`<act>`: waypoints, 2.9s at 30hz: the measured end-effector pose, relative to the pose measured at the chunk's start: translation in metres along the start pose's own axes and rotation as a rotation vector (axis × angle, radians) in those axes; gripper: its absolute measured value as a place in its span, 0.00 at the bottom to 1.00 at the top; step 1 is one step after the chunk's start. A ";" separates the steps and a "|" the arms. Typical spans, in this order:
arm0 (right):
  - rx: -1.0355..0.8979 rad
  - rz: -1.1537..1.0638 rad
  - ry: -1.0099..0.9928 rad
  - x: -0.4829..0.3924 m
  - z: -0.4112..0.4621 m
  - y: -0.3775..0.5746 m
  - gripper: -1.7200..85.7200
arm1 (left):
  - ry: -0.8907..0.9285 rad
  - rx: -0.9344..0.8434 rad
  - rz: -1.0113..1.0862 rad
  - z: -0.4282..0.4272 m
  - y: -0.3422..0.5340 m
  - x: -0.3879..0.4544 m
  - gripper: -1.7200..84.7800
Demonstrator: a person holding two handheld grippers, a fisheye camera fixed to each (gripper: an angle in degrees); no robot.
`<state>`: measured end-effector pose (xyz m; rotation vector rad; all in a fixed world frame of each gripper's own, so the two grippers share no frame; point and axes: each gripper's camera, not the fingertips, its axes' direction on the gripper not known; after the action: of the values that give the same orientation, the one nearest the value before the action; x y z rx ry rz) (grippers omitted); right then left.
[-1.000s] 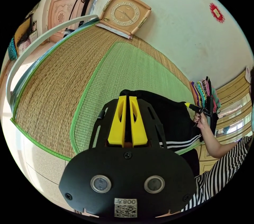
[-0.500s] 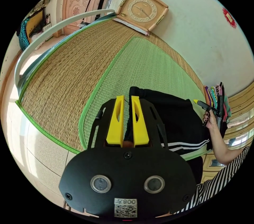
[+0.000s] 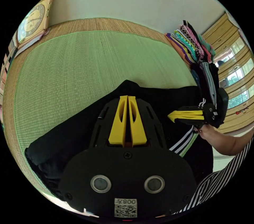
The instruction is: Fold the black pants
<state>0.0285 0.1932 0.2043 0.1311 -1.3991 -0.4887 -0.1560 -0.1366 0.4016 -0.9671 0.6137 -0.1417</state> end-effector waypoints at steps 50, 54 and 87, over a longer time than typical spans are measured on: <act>0.328 0.877 -0.125 0.205 -0.256 0.407 0.02 | 0.142 -0.214 0.521 0.114 -0.292 0.544 0.02; 0.375 0.861 -0.137 0.207 -0.272 0.421 0.02 | 0.205 -0.170 0.516 0.107 -0.301 0.573 0.02; 0.579 1.019 -0.114 0.254 -0.320 0.552 0.12 | 0.307 -0.433 0.903 0.174 -0.430 0.824 0.14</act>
<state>0.4989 0.5214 0.5824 -0.1520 -1.4855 0.7657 0.6828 -0.5673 0.4698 -0.9991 1.3466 0.6819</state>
